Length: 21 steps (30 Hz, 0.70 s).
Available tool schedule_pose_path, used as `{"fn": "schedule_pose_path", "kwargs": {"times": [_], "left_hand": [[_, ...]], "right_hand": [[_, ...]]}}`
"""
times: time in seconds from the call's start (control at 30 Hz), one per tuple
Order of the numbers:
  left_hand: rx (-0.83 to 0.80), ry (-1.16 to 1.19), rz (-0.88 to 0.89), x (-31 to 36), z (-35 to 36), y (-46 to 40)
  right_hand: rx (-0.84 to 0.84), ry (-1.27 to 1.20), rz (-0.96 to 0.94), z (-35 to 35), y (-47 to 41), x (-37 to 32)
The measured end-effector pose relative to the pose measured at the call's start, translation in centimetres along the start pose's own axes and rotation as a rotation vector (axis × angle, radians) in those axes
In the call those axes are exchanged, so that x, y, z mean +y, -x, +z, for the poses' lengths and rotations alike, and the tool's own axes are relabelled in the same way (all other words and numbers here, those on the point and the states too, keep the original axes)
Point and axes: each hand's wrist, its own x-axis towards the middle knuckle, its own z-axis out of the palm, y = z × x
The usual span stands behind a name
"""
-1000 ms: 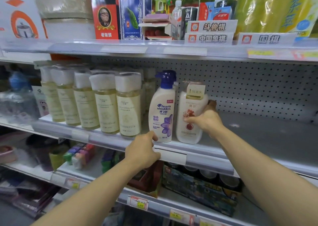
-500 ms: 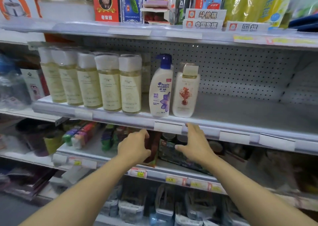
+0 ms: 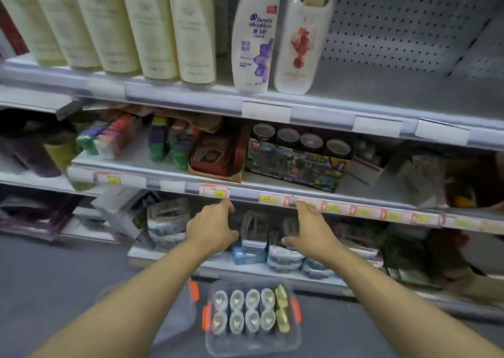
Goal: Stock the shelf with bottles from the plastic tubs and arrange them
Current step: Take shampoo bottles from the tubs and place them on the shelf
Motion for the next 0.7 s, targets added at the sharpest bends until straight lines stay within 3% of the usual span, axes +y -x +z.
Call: {"fn": "schedule_pose_path", "kwargs": {"times": [0.7], "left_hand": [[-0.384, 0.037, -0.266, -4.1, 28.2, -0.3]], "right_hand": [[-0.361, -0.048, 0.162, 20.3, -2.9, 18.2]]}}
